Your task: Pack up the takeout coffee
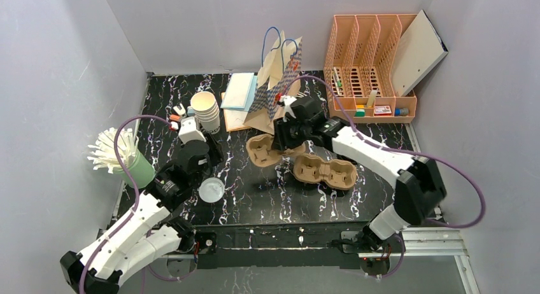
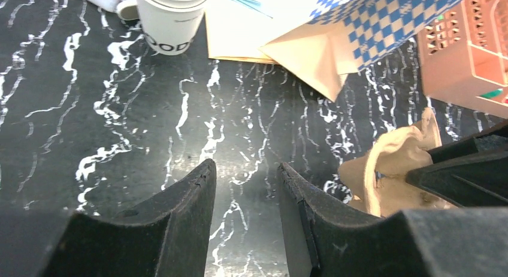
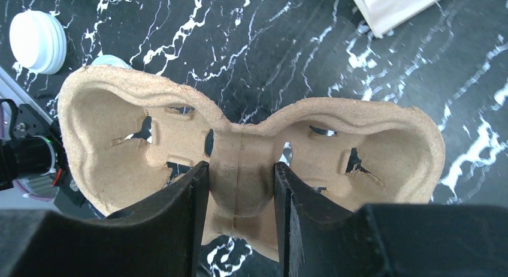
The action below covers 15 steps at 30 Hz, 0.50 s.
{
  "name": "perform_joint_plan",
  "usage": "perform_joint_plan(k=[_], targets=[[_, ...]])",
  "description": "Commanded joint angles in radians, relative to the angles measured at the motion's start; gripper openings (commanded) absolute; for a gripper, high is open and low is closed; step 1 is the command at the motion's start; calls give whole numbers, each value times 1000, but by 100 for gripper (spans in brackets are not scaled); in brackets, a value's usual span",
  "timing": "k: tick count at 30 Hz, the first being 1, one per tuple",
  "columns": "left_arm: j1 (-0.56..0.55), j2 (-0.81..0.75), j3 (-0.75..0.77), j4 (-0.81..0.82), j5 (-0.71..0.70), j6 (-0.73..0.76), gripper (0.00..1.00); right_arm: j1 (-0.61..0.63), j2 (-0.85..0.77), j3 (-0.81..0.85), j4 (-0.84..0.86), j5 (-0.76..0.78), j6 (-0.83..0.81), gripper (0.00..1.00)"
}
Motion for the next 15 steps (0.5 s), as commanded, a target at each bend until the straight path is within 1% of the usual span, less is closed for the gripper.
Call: perform_joint_plan(k=[1, 2, 3, 5, 6, 7, 9, 12, 13, 15], targets=[[10, -18, 12, -85, -74, 21, 39, 61, 118, 125, 33, 42, -55, 50], [9, -14, 4, -78, -61, 18, 40, 73, 143, 136, 30, 59, -54, 53], [10, -8, -3, -71, -49, 14, 40, 83, 161, 145, 28, 73, -54, 63], [10, 8, -15, -55, -28, 8, 41, 97, 176, 154, 14, 115, -41, 89], [9, 15, -21, -43, -13, 8, 41, 98, 170, 152, 5, 143, -32, 96], [9, 25, -26, -28, 4, 8, 42, 99, 155, 145, -3, 172, -24, 98], [9, 37, -35, 2, 48, 10, 46, 98, 104, 114, -22, 269, 3, 98], [10, 61, -44, 37, 83, 9, 51, 87, 35, 64, -106, 414, 77, 98], [9, 68, -46, 45, 89, 8, 53, 71, 14, 46, -140, 439, 111, 98], [10, 84, -53, 66, 103, 8, 59, 26, -37, -5, -194, 441, 166, 98]])
